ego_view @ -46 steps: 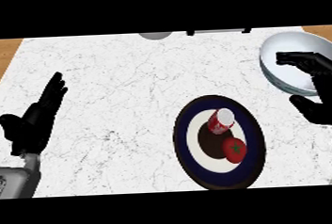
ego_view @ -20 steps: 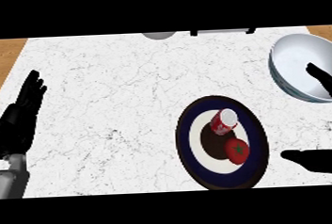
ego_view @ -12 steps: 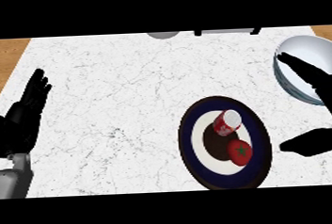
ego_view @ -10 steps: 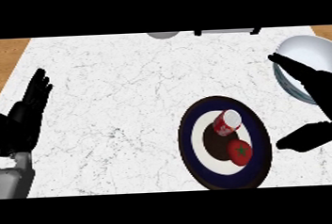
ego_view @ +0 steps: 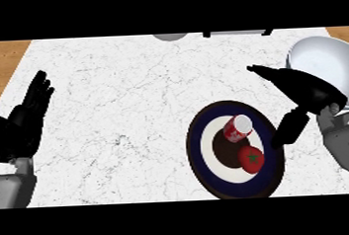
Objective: Pick the can from the plate and place it in the bowl
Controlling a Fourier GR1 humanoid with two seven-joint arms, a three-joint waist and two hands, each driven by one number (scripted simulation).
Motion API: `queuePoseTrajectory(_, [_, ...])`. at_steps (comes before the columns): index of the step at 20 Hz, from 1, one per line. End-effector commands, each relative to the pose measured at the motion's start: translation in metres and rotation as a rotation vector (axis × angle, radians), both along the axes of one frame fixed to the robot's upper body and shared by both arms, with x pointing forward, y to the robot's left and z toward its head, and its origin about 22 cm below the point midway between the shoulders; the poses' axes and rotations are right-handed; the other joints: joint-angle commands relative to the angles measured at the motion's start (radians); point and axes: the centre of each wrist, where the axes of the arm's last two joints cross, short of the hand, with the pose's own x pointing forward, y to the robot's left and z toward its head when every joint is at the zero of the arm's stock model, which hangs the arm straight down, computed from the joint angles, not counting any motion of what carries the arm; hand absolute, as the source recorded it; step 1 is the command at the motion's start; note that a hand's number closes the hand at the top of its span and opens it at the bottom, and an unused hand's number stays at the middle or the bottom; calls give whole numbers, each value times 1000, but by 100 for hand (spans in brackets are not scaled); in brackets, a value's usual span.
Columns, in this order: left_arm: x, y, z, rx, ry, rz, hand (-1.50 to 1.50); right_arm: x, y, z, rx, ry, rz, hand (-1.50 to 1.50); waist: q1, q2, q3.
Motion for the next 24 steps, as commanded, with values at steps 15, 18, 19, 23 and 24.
queuePoseTrajectory(15, [-8,2,-1,2,-3,8,0,6,33,-52,-205,-40,55,-150,-13,-3,1])
queuePoseTrajectory(18, [-19,15,2,3,14,15,0,-1,45,-60,-181,-6,58,-150,-13,-4,0])
queuePoseTrajectory(19, [-3,3,-11,11,-8,18,0,-23,56,-90,-171,4,53,-150,-20,-3,0])
queuePoseTrajectory(23, [-25,6,-10,5,-2,13,0,-12,27,-85,-196,60,53,-150,-15,-4,0])
queuePoseTrajectory(24, [-1,-3,-9,4,12,22,0,3,45,-91,-209,69,56,-150,-15,-2,0])
